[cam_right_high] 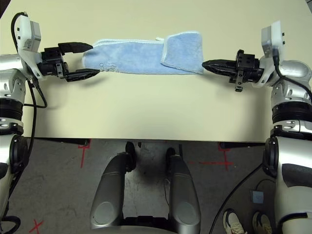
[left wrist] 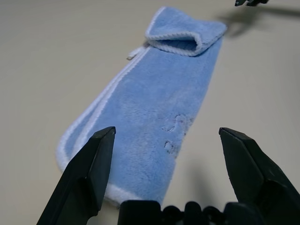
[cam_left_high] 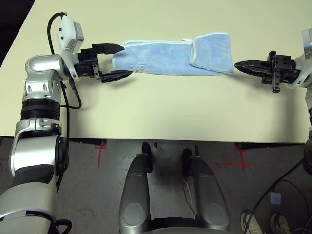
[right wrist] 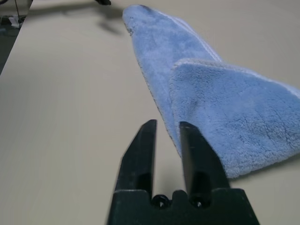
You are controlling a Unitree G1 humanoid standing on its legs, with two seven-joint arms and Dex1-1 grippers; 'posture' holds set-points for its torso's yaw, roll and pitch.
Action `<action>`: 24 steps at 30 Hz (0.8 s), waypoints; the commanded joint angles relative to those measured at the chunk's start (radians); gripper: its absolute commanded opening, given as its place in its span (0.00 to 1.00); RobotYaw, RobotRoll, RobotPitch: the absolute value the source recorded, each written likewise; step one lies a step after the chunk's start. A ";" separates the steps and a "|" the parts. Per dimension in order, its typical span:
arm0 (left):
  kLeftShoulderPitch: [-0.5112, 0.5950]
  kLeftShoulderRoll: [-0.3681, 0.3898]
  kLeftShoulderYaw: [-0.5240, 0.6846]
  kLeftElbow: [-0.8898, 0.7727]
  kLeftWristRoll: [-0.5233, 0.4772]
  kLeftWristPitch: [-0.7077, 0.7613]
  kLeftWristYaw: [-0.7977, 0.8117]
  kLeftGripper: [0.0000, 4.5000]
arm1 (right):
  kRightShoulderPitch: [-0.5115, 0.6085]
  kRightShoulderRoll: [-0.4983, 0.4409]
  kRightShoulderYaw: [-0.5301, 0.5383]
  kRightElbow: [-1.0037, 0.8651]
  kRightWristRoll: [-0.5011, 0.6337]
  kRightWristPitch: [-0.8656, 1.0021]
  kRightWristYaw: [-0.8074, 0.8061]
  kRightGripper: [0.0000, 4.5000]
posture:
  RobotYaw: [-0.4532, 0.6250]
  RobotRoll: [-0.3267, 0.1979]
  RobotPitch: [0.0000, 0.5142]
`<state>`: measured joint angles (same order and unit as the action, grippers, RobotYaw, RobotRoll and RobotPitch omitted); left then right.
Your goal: Fold the towel and set it aside.
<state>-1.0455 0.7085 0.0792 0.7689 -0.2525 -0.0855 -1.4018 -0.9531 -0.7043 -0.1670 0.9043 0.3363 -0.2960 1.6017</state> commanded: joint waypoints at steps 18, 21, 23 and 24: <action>-0.089 0.157 0.149 -0.139 -0.286 1.199 0.217 1.00 | 0.021 0.047 0.005 0.020 -0.007 -0.034 -0.015 0.99 | 0.49 0.62 0.75; -0.067 0.151 0.165 -0.148 -0.298 1.297 0.279 1.00 | 0.017 0.046 0.007 0.019 -0.008 -0.028 -0.017 0.99 | 0.49 0.62 0.76; -0.050 0.143 0.171 -0.154 -0.302 1.371 0.327 1.00 | 0.018 0.044 0.008 0.013 -0.008 -0.023 -0.020 0.99 | 0.48 0.62 0.76; -0.040 0.138 0.175 -0.163 -0.307 1.396 0.344 1.00 | 0.019 0.043 0.008 0.010 -0.009 -0.021 -0.020 0.99 | 0.48 0.62 0.76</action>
<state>-1.1084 0.8446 0.2366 0.6335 -0.5390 1.2534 -1.0905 -0.9378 -0.6516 -0.1655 0.9286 0.3354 -0.3226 1.5770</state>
